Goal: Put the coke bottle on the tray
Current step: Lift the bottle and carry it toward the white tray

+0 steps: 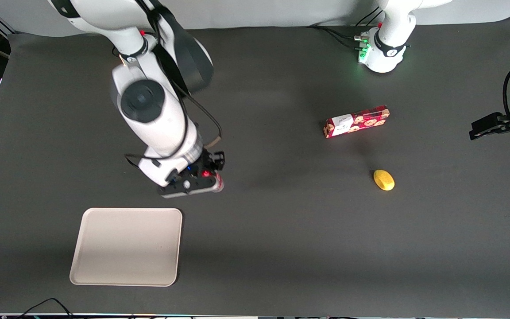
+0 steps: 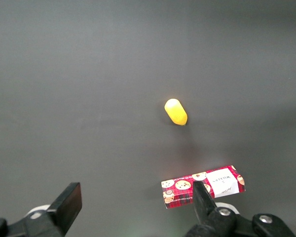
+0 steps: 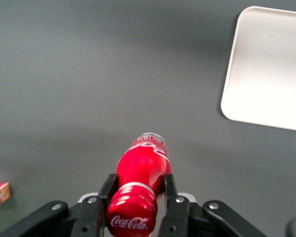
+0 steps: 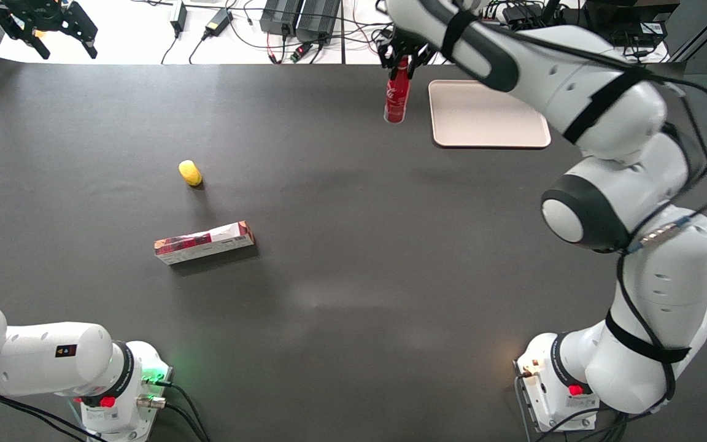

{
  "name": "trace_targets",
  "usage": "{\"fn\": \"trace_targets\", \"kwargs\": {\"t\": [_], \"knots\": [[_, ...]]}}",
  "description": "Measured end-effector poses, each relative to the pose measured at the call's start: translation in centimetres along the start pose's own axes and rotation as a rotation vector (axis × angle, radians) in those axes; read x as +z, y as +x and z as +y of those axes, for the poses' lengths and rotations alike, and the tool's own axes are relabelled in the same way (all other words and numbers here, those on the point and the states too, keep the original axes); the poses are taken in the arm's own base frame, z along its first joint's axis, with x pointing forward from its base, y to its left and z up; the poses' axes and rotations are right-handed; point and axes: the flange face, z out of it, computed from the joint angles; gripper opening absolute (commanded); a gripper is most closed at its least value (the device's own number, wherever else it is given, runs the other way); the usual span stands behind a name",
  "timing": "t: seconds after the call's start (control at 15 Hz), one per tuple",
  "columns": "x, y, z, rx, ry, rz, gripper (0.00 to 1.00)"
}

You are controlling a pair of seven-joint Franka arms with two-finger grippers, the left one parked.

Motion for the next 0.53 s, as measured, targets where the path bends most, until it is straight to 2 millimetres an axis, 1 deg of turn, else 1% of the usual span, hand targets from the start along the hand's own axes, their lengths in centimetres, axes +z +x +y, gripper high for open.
{"fn": "trace_targets", "kwargs": {"t": [0.13, 0.2, 0.27, 0.4, 0.47, 0.53], "knots": [[-3.5, -1.7, 0.5, -0.008, 0.005, -0.017, 0.00], [-4.7, -2.2, 0.7, -0.010, 0.006, -0.021, 0.00], [-5.4, -2.5, 0.8, -0.011, 0.008, -0.022, 0.00], [-5.7, -2.5, 1.1, -0.012, 0.008, -0.019, 0.00], [-5.6, -2.2, 1.7, -0.025, 0.002, -0.018, 0.00], [-5.6, -1.5, 3.1, -0.054, -0.006, -0.014, 0.00]]}}
